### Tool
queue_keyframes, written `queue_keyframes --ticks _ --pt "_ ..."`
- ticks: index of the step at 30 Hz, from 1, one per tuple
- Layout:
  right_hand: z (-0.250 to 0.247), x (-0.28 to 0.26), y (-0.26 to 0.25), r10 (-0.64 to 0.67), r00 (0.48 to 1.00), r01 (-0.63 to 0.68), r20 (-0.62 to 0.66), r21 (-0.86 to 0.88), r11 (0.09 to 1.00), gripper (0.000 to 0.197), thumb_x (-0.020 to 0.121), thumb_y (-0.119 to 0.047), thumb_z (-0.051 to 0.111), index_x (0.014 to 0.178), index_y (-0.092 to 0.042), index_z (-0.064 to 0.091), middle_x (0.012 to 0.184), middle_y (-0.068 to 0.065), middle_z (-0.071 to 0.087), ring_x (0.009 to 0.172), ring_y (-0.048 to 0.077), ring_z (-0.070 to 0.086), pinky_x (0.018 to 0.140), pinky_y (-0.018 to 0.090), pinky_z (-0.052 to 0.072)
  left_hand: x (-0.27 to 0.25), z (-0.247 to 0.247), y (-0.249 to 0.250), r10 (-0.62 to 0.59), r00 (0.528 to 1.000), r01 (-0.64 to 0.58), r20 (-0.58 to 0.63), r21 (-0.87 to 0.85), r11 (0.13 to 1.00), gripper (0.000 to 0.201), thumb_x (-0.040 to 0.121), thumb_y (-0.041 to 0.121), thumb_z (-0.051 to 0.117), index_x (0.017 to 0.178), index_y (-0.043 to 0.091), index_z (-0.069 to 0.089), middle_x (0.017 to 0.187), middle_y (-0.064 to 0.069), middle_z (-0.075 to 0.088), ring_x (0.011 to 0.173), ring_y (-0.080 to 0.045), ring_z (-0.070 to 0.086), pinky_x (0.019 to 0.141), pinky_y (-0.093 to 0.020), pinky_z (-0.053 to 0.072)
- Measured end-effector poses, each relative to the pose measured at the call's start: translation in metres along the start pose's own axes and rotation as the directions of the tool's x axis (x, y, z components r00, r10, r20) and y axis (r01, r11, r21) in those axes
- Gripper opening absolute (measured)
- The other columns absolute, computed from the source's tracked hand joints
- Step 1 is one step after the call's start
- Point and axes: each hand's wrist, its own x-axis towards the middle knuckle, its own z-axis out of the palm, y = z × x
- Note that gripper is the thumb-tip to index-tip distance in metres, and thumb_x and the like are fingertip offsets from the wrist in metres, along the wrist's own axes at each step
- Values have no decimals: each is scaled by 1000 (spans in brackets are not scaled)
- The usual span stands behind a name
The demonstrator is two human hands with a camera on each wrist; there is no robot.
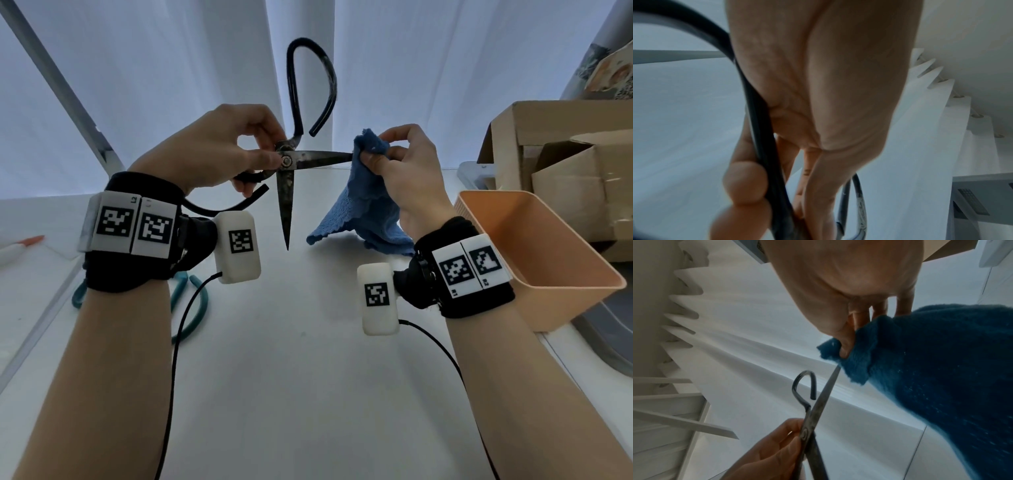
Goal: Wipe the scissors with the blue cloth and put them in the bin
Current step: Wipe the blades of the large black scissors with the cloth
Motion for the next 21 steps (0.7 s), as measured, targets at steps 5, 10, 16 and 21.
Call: queue_keyframes --ticks 5,10,16,21 --pt "-6 5 4 11 988 -1 -152 63 998 25 90 -11 68 102 -25 51 100 6 69 95 17 67 80 30 54 -3 -10 -6 -7 995 2 -97 -49 999 15 93 12 67 108 13 62 87 6 66 52 -21 60 52 -25 52" --pt "3 0 -5 6 981 34 -192 203 979 21 95 -10 63 110 -20 51 95 1 69 90 10 67 75 17 50 2 -5 -5 7 975 -31 -224 -104 994 17 96 14 64 112 11 58 96 -2 65 55 -22 60 53 -26 51" --pt "10 -5 -15 -76 980 134 -185 322 937 21 96 -2 52 105 -22 54 109 5 66 102 15 65 88 25 56 8 -4 -5 -9 927 -66 -376 -186 980 16 97 14 62 110 12 53 90 5 62 51 -17 61 50 -27 50" --pt "7 -7 -5 130 991 -130 19 24 991 18 93 -8 56 103 -15 68 98 -1 70 91 10 64 78 21 54 9 -5 -8 -33 901 -64 -432 -207 976 16 98 15 59 111 11 50 95 1 60 51 -15 62 51 -29 51"
